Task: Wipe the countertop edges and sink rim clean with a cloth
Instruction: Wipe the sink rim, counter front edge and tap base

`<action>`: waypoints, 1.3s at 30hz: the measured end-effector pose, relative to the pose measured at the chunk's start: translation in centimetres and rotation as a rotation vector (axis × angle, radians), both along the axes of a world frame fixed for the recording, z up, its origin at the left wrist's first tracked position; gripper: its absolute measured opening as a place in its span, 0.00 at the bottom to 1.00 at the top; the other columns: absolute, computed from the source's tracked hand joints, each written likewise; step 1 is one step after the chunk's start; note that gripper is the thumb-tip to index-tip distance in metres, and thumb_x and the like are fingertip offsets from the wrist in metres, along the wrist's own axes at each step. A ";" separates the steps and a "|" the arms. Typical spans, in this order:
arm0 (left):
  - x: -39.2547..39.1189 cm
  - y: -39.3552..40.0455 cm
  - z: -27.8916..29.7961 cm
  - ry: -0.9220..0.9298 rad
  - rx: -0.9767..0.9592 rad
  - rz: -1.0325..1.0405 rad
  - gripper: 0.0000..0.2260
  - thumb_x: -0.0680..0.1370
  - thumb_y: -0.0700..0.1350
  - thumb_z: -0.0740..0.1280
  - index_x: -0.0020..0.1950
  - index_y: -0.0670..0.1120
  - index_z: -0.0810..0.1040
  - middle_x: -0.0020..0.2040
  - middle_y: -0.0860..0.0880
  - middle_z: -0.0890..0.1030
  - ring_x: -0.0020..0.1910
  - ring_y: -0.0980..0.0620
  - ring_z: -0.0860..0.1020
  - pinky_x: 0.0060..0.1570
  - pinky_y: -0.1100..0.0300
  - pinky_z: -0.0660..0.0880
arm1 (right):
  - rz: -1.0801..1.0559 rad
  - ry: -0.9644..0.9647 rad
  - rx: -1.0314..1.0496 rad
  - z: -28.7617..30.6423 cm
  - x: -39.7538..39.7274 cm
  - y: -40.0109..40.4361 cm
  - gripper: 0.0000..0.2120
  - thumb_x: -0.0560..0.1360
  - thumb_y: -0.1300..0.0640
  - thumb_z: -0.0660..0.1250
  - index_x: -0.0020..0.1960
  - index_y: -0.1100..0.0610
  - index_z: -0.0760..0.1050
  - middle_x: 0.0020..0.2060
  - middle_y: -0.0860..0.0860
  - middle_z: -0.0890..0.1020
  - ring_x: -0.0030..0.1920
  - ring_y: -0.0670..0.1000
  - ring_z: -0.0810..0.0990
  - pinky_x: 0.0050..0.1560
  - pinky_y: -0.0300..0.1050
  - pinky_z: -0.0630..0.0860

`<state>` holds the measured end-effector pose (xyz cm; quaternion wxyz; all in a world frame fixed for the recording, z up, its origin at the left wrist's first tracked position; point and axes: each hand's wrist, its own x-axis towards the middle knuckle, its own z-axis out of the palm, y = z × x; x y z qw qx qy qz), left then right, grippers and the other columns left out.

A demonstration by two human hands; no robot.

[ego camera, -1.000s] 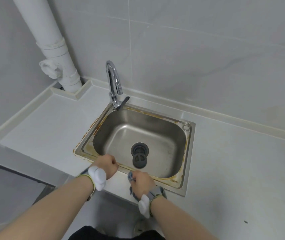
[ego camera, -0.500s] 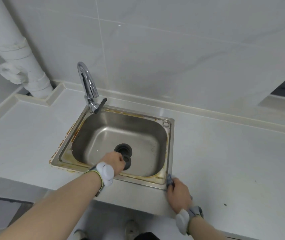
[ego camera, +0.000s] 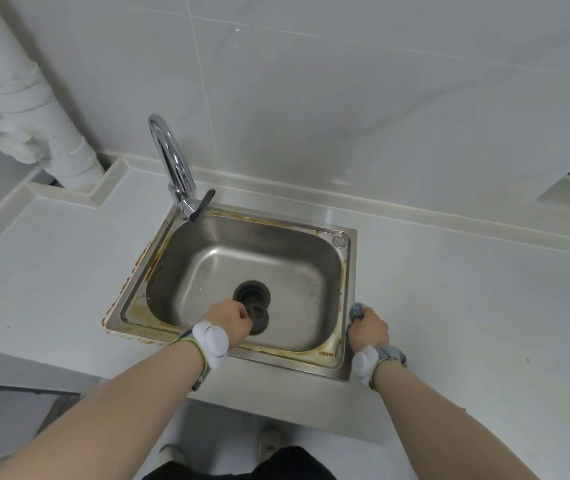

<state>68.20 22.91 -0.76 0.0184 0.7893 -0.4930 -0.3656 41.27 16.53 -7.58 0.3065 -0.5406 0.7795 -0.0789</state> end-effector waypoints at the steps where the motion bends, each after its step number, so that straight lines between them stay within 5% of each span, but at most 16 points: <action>1: 0.3 0.2 -0.2 0.003 0.006 0.015 0.07 0.77 0.46 0.62 0.47 0.48 0.80 0.43 0.47 0.81 0.42 0.48 0.78 0.36 0.62 0.70 | 0.006 0.004 0.001 0.0 0.1 -0.6 0.15 0.77 0.61 0.58 0.62 0.58 0.72 0.54 0.62 0.79 0.53 0.63 0.78 0.48 0.45 0.72; 7: 2.4 2.0 -0.7 -0.013 0.030 0.065 0.09 0.77 0.45 0.64 0.49 0.45 0.82 0.47 0.46 0.83 0.46 0.45 0.80 0.48 0.56 0.78 | 0.010 0.015 0.052 0.8 0.7 -3.5 0.16 0.77 0.61 0.58 0.64 0.57 0.72 0.57 0.63 0.78 0.55 0.64 0.77 0.53 0.49 0.74; 14: 4.9 3.2 0.2 -0.045 0.002 0.050 0.12 0.79 0.45 0.63 0.55 0.41 0.82 0.51 0.43 0.82 0.50 0.42 0.79 0.49 0.57 0.76 | 0.015 0.032 0.062 2.6 0.9 -2.7 0.16 0.77 0.61 0.58 0.64 0.58 0.72 0.60 0.60 0.77 0.59 0.61 0.75 0.56 0.44 0.71; 18: 6.8 6.6 -0.8 -0.056 0.019 0.017 0.10 0.79 0.46 0.63 0.50 0.42 0.81 0.48 0.43 0.82 0.46 0.43 0.78 0.45 0.57 0.73 | -0.020 0.093 0.121 1.3 1.3 2.6 0.16 0.78 0.58 0.56 0.65 0.59 0.69 0.59 0.62 0.76 0.57 0.63 0.76 0.48 0.46 0.69; 24: 10.8 10.9 -0.7 -0.073 0.024 -0.056 0.13 0.79 0.44 0.59 0.35 0.44 0.71 0.34 0.47 0.73 0.36 0.46 0.72 0.32 0.60 0.64 | -0.161 0.136 0.165 0.6 3.1 11.4 0.16 0.78 0.56 0.56 0.65 0.60 0.65 0.59 0.62 0.76 0.57 0.64 0.76 0.54 0.52 0.72; 39: 23.9 17.7 -3.6 -0.087 -0.050 -0.011 0.09 0.79 0.44 0.57 0.41 0.45 0.73 0.40 0.47 0.77 0.39 0.47 0.74 0.33 0.60 0.64 | 0.177 0.176 0.057 -1.5 25.9 15.0 0.11 0.78 0.56 0.58 0.58 0.57 0.72 0.54 0.59 0.80 0.54 0.61 0.78 0.45 0.47 0.71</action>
